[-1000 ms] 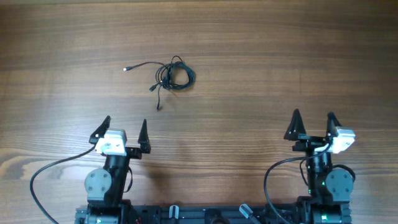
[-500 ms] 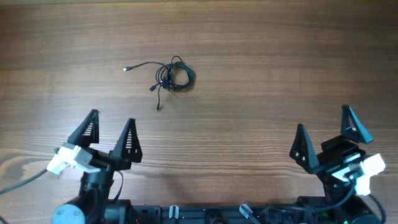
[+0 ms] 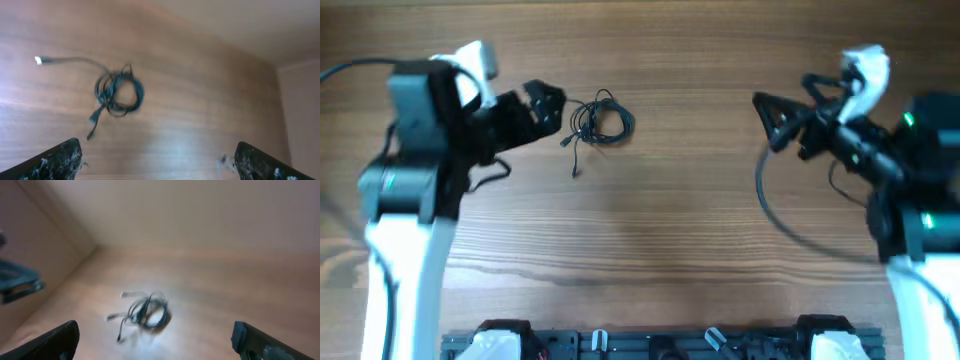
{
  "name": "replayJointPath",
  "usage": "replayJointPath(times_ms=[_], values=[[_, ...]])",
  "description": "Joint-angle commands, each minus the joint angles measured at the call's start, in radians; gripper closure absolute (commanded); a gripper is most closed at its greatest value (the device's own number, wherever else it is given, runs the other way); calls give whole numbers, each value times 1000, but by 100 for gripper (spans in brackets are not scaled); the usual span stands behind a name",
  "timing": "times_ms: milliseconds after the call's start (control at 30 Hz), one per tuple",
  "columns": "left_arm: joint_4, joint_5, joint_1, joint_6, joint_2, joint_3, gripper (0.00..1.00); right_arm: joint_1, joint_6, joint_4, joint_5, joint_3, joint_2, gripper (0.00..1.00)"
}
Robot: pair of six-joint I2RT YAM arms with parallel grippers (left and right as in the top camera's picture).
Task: Untangle cables
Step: 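Move both grippers forward to the tangled black cable bundle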
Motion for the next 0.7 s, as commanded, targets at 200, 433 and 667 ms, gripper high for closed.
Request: replayJointPath(times_ms=[200, 433, 667], values=[[31, 103, -12, -47, 475, 12, 49, 5, 270, -58, -216, 16, 379, 67], [254, -93, -66, -35, 660, 10, 32, 148, 260, -58, -140, 9, 500, 86], [256, -160, -106, 50, 836, 10, 73, 243, 263, -58, 61, 9, 506, 64]])
